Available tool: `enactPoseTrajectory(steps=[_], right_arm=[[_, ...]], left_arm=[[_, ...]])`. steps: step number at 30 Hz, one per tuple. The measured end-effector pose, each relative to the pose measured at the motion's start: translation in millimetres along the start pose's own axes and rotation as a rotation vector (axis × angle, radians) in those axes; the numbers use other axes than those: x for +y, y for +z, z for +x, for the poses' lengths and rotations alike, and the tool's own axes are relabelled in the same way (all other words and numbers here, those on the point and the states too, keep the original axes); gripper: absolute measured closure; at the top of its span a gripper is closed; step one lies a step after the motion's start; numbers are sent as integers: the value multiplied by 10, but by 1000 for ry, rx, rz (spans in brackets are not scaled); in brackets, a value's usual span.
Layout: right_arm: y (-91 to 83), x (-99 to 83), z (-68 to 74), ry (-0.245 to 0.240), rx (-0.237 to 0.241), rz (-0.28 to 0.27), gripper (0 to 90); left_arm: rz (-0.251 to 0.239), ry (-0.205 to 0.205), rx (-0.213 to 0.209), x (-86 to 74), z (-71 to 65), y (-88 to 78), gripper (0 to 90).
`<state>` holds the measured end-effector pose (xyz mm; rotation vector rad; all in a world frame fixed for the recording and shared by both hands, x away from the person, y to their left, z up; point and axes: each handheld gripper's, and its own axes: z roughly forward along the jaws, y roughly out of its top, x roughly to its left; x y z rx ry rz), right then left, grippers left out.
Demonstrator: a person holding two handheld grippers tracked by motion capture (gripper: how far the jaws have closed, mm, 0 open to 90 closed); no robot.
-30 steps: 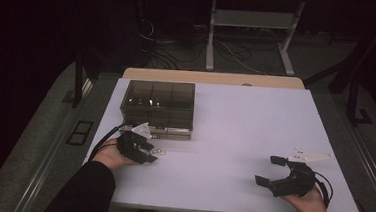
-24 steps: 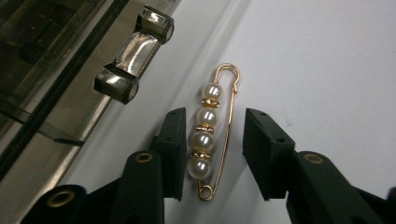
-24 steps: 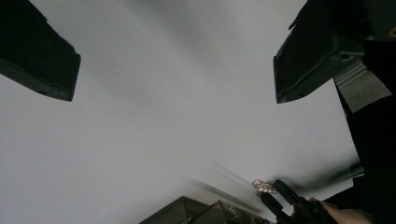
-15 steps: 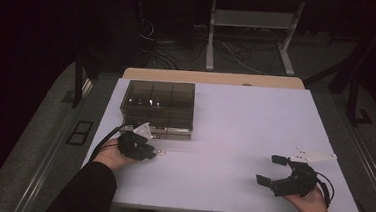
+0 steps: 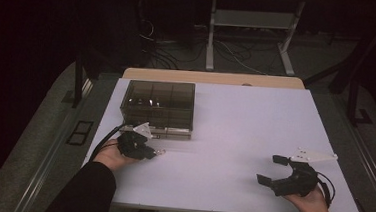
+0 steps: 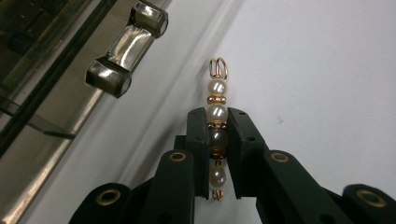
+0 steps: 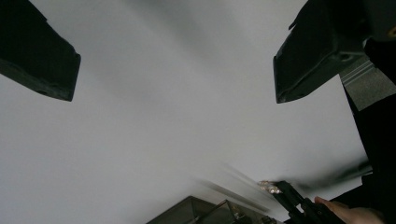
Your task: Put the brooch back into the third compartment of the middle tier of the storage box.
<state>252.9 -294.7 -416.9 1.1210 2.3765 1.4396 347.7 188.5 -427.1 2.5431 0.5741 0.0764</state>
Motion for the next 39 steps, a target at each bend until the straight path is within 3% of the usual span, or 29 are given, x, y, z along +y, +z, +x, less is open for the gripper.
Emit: enactPoseTrajectory(steps=[17,39], right_arm=[[-42,-20,-11,15,-9,-4,3],[-59,-27,-18,20,-10,-7,3]], left_arm=[[-15,-39,-43,32,-75,-150,793],[-30,-1,-63,250,-159,-418,793]])
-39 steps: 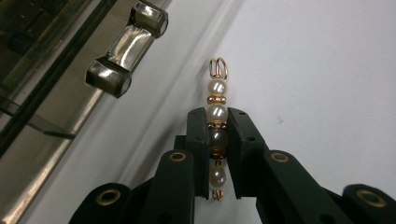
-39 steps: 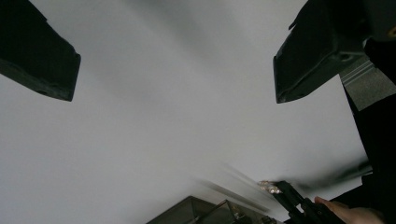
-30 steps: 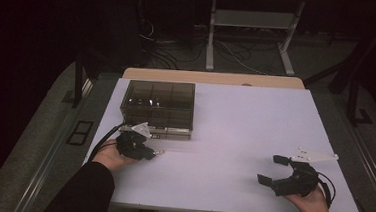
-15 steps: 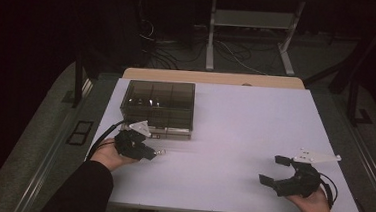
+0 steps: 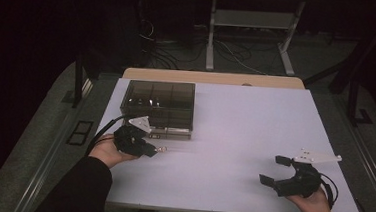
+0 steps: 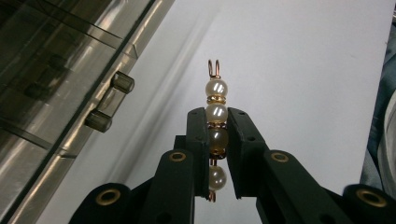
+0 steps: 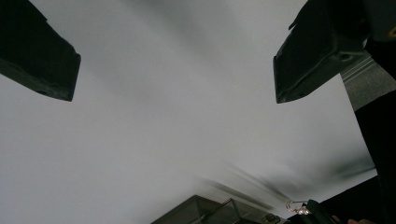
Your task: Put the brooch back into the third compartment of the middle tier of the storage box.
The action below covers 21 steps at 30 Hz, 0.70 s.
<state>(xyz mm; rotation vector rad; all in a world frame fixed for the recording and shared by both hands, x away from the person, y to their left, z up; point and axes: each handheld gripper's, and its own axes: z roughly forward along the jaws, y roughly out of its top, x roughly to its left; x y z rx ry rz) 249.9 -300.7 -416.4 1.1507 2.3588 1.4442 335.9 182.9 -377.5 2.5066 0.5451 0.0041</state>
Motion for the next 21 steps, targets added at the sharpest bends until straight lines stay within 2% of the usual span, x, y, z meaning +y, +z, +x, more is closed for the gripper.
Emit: enactPoseTrajectory(steps=[10,21], right_arm=[[-6,-2,2,3,0,-1,3],[-16,-4,0,2,-1,-5,3]], left_arm=[[-10,7,16,89,10,-163,792],[-19,24,26,172,16,-235,792]])
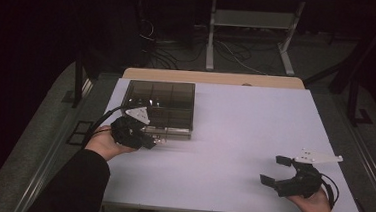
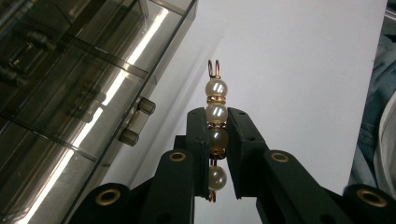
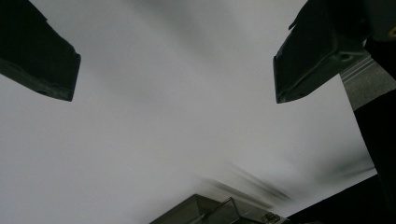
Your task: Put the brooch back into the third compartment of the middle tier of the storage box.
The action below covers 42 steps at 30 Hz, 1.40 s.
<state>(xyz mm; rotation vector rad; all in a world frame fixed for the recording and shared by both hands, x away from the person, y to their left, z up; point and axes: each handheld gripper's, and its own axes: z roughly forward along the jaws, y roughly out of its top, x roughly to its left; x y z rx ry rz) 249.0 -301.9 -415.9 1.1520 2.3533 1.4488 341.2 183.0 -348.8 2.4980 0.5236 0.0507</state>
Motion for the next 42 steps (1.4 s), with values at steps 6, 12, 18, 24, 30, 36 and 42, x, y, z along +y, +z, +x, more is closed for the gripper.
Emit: enactPoseTrajectory(steps=[6,12,18,24,30,36,42], right_arm=[[3,-1,0,0,-1,3,3],[3,-2,-1,1,0,4,3],[2,-3,-1,1,1,4,3],[-2,-4,0,4,3,7,3],[-1,-4,-4,1,3,7,3],[-1,-4,-2,2,4,9,3],[0,-4,-6,-2,3,7,3]], left_arm=[[-5,3,2,47,15,-14,792],[-16,0,9,110,33,-47,792],[-25,8,21,174,76,-99,792],[-40,-3,31,214,110,-139,792],[-47,-10,43,251,147,-177,792],[-49,-7,49,307,182,-192,792],[-56,-14,48,380,206,-161,792]])
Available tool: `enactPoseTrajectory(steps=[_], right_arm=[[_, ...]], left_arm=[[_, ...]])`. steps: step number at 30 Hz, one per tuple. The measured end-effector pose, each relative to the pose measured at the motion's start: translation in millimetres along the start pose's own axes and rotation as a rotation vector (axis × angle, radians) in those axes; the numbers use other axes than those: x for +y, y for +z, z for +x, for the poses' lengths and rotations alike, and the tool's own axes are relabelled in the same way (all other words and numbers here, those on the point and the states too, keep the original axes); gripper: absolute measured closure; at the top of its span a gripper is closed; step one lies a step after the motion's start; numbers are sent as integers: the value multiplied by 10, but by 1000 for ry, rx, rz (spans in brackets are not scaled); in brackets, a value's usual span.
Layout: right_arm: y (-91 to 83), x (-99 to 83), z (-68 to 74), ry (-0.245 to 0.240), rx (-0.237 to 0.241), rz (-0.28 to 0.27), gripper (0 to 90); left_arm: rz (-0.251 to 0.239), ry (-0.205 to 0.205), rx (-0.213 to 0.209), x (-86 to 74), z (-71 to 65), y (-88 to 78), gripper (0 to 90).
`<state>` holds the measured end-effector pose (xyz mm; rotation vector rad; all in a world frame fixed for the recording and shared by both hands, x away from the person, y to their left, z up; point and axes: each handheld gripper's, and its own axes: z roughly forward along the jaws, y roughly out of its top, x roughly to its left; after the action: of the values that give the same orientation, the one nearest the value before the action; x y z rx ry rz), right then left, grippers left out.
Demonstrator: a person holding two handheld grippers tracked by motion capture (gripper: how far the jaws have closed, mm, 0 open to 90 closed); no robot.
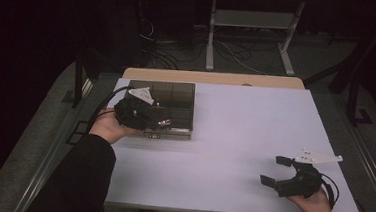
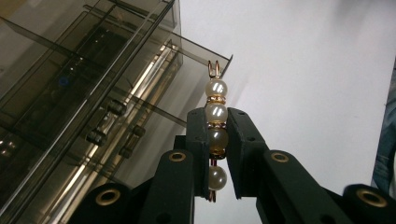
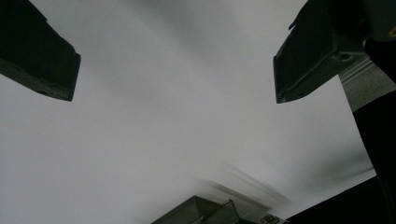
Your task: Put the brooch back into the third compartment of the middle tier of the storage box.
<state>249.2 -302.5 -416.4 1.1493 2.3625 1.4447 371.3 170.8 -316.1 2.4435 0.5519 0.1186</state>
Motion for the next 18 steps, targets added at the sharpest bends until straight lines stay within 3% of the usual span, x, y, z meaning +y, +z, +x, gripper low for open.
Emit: enactPoseTrajectory(steps=[18], right_arm=[[-10,-3,-2,-3,5,2,3]], left_arm=[[-10,-16,-3,116,79,155,792]])
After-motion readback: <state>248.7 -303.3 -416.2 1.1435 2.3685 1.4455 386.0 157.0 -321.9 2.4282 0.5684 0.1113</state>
